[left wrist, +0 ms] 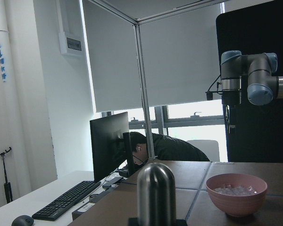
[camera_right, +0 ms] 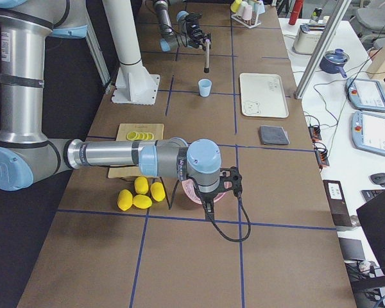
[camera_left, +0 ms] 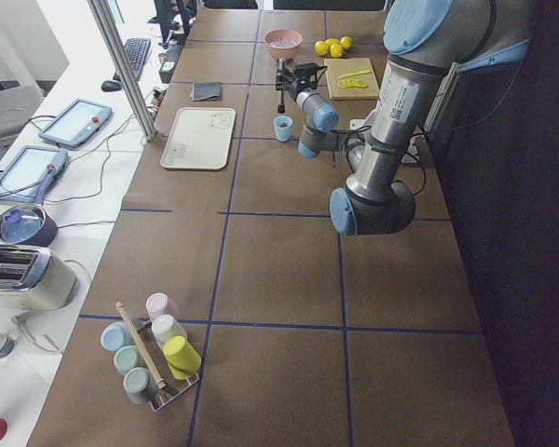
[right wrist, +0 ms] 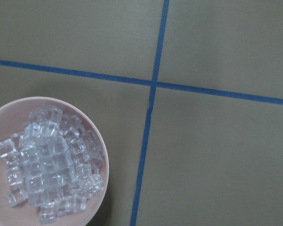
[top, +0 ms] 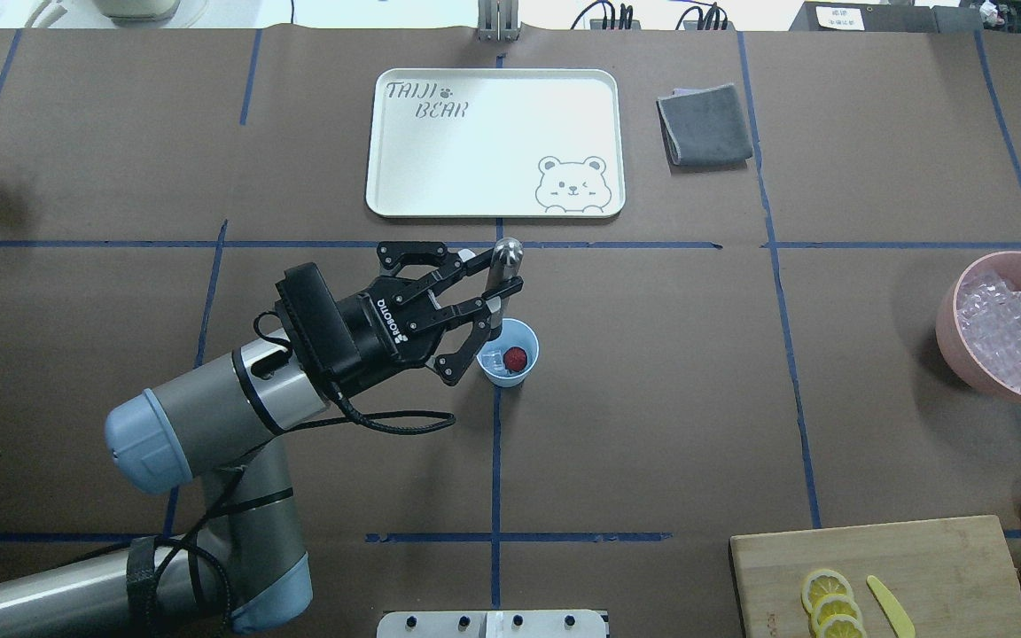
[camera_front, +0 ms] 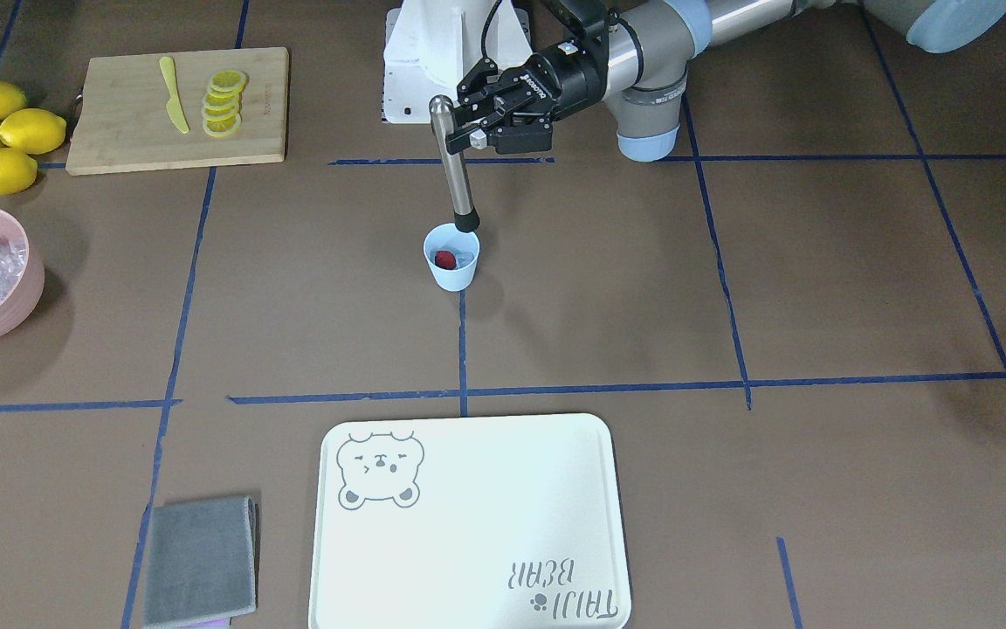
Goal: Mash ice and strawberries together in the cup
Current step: 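Press the muddler down into the cup onto the strawberry and ice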
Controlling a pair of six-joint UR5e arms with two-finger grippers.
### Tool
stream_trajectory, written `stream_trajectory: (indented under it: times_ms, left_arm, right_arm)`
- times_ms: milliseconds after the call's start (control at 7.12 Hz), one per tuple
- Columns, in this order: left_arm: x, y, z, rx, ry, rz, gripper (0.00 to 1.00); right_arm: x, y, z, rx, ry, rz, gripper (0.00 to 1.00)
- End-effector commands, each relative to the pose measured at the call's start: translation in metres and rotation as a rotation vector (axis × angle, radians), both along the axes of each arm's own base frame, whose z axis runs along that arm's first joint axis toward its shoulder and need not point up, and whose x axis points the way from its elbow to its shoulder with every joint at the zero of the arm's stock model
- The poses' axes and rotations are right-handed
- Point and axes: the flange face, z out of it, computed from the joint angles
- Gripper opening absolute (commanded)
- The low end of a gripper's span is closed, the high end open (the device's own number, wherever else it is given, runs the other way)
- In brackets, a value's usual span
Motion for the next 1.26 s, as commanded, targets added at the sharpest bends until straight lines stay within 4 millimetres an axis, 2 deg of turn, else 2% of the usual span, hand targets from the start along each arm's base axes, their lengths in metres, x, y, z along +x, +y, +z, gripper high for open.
stream_trajectory:
  times_ms: [0,140,562,1124]
  left_arm:
    - [0.031,-0.002,0.028,-0.029,0.006,-0.027,0.02]
    - [0.042,0.002,0.025,-0.034,0.009,-0.019,0.02]
    - [0.054,0.021,0.025,-0.059,0.022,-0.008,0.02]
    - [0.074,0.018,0.048,-0.076,-0.004,-0.017,0.02]
  right_arm:
    - [0.000,0.000,-0.001,0.002,0.000,-0.002,0.99]
    - [0.000,0.000,0.000,0.001,0.002,-0.002,0.99]
    - [0.000,0.000,-0.001,0.004,0.002,-0.002,0.99]
    - [0.000,0.000,-0.001,0.005,0.004,-0.003,0.99]
